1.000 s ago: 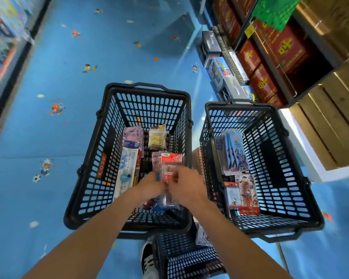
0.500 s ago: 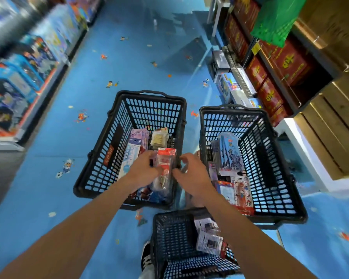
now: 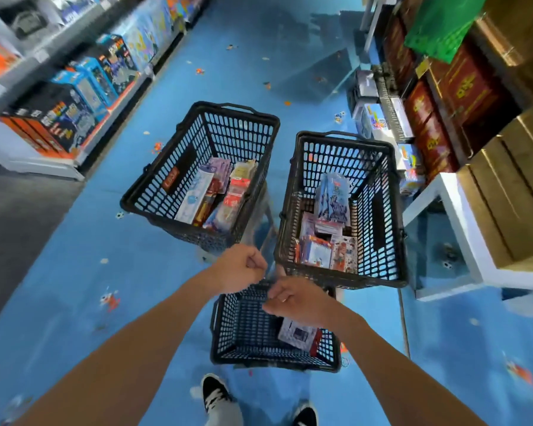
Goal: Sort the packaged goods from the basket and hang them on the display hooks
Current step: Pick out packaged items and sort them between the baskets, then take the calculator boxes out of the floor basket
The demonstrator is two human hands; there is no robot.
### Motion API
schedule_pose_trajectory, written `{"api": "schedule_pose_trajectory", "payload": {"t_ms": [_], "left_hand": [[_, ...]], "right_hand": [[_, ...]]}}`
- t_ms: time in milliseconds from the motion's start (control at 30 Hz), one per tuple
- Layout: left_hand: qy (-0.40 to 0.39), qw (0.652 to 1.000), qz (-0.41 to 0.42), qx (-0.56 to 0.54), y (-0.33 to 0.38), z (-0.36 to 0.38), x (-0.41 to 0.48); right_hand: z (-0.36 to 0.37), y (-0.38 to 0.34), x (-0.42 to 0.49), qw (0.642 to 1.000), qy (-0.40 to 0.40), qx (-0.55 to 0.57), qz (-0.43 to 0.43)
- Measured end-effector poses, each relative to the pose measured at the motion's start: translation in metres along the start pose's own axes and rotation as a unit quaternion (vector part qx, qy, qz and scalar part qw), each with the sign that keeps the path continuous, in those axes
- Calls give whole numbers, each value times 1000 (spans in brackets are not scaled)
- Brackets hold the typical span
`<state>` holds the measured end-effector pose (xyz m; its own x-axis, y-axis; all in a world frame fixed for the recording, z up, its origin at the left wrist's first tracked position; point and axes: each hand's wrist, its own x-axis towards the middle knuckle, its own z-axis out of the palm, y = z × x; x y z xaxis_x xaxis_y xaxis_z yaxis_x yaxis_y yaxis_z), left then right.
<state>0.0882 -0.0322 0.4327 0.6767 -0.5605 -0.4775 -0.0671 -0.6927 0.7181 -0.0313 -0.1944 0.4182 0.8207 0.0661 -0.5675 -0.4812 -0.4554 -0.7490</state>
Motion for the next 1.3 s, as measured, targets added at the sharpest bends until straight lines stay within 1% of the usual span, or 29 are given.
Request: {"api": "schedule_pose_trajectory", "payload": {"t_ms": [133,200,433,500,667,733,833,867,933,1000,1067,1100,1267,1300], "left_hand": [[-53,997,-62,6,-50,59,15],[-83,992,-90,29,-82,91,28],[-139,975,-148,85,-203,191,71],[-155,970,-156,102,-229,212,87],[-140,971,-157,115,-278,273,153],[-137,972,-156,113,-299,304,184],[-137,968,-134,164,-337,351,232],[-135,966,-123,180,-349,365,248],[-125,970,-75,196,-372,386,280],[-91,975,-18,202,-391,397,315],[-54,971,29,229,-404,402,342],[-49,966,40,251,-407,403,349],[-100,937,101,320,-418,407,363],[-107,935,101,324,-418,406,364]], "right_hand": [[30,63,4,996,-60,-9,73],[49,98,17,991,-62,-8,117],[125,241,80,979,-34,-60,193],[142,276,97,975,-14,-79,208],[162,355,157,967,59,-106,223],[168,391,187,965,65,-144,211],[171,440,231,955,77,-216,189],[170,454,245,953,69,-232,182],[162,481,274,946,48,-273,168],[151,502,303,932,18,-325,160],[145,514,323,912,-25,-371,171],[143,515,329,906,-44,-381,179],[144,520,348,887,-88,-417,179],[146,519,349,884,-95,-420,183]]}}
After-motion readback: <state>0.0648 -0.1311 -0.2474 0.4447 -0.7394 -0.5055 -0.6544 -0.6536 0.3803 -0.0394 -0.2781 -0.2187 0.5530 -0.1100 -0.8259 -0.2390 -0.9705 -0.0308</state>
